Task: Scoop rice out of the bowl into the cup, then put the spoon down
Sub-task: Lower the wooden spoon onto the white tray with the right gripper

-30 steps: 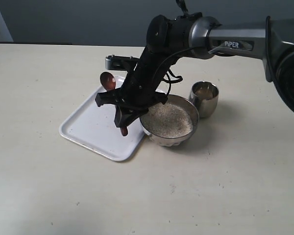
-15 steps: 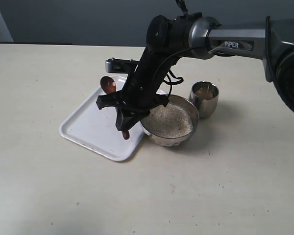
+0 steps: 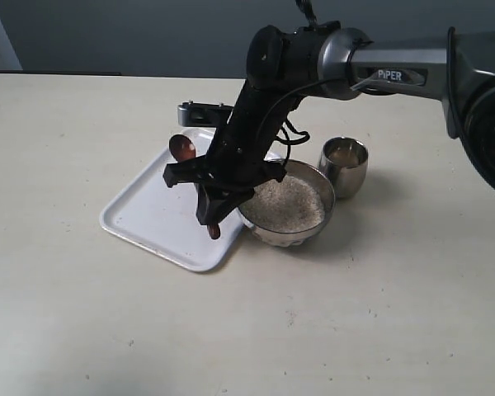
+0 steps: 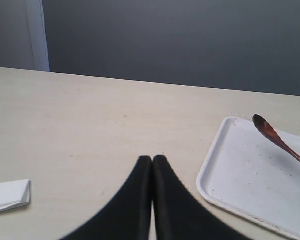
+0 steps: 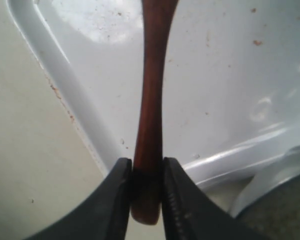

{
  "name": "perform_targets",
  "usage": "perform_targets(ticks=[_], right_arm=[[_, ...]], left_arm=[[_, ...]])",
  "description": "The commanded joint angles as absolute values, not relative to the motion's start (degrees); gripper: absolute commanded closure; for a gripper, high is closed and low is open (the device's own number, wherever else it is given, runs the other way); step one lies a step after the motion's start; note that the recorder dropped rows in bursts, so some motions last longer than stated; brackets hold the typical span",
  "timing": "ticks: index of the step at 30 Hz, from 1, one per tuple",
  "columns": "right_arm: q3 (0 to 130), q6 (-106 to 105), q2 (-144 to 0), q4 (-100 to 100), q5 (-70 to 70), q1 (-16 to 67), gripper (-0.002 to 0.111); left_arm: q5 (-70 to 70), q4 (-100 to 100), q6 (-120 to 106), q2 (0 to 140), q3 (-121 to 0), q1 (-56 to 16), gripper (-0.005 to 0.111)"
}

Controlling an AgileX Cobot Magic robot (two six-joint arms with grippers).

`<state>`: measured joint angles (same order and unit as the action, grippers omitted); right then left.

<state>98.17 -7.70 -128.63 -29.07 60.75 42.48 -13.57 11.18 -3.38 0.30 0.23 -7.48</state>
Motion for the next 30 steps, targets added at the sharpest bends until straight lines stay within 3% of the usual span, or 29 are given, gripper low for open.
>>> perform_targets(ticks=[1, 20, 30], right_arm=[[98.58, -7.82, -128.57, -28.95, 61.02, 42.39, 0.088], [98.58, -7.82, -128.57, -32.28, 62.49, 42.39, 0.088], [106.37, -5.64, -128.46, -18.16, 64.52, 46.40, 0.088]], left_arm=[[-13.45, 11.09, -3.11, 0.00, 0.00, -7.54, 0.106], [-13.45, 11.09, -3.11, 0.00, 0.00, -7.54, 0.106], [-13.45, 11.09, -3.11, 0.00, 0.00, -7.54, 0.106]])
